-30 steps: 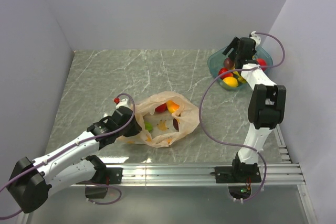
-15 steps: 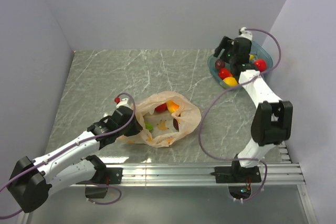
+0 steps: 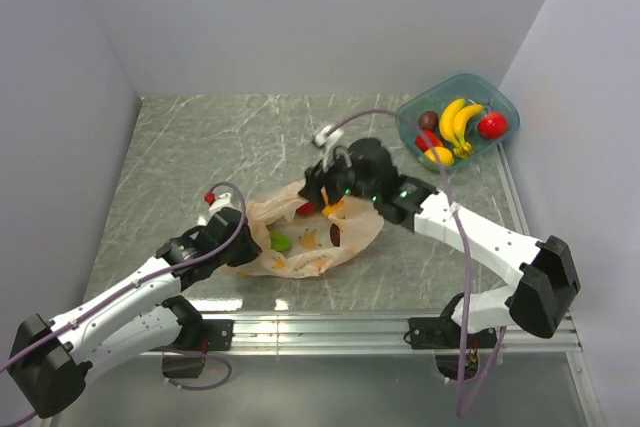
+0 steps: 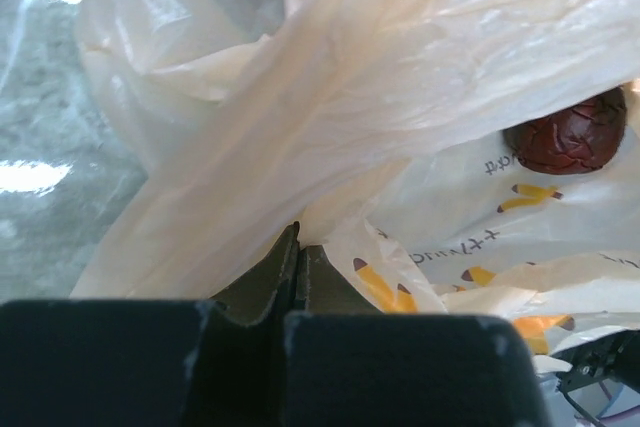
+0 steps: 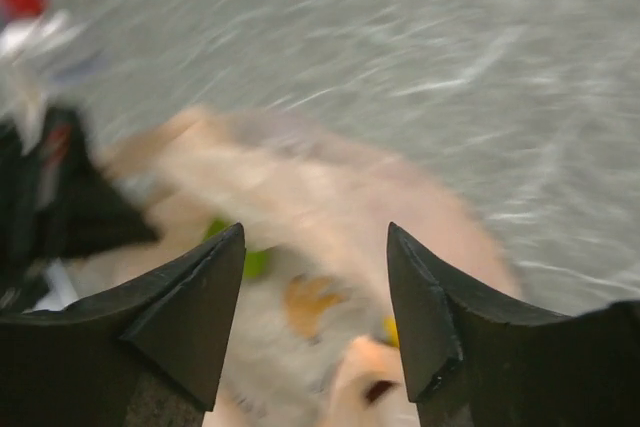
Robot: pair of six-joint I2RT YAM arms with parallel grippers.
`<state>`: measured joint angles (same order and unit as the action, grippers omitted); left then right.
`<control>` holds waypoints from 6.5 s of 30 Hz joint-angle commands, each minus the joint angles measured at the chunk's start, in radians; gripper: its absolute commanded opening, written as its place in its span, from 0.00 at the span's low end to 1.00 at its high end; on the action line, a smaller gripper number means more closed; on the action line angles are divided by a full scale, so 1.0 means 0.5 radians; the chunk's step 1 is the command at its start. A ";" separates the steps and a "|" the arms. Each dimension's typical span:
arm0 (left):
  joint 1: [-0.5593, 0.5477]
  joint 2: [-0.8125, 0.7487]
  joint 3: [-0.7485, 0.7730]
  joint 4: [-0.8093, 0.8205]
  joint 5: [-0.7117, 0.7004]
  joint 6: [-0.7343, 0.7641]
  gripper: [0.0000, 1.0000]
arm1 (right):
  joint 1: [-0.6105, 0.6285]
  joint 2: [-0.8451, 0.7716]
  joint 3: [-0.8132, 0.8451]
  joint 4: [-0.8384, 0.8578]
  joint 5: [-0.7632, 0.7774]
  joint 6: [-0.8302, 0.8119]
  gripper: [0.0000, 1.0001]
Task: Untie the knot of the plastic bag and take out the fruit
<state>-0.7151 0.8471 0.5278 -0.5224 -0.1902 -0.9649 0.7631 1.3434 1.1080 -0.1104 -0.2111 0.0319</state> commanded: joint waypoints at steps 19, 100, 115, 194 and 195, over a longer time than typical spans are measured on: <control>-0.064 -0.028 0.126 -0.366 -0.169 -0.236 0.01 | 0.520 0.832 -0.004 0.307 0.070 -0.174 0.64; -0.288 0.214 0.613 -0.643 -0.473 -0.257 0.01 | 0.557 1.599 0.238 1.467 -0.271 0.311 0.54; -0.294 0.144 0.503 -0.713 -0.638 -0.310 0.00 | 0.496 1.081 -0.230 1.276 -0.026 0.154 0.00; -0.269 0.168 0.049 0.290 -0.181 0.132 0.01 | -0.027 0.102 0.251 -0.248 0.389 0.044 0.70; -0.269 0.171 0.043 0.296 -0.175 0.120 0.01 | 0.047 0.114 0.248 -0.276 0.364 0.059 0.70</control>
<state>-0.8520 0.9321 0.5587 -0.4175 -0.3065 -0.8814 0.7078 1.3987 1.2560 -0.1364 0.0315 0.1089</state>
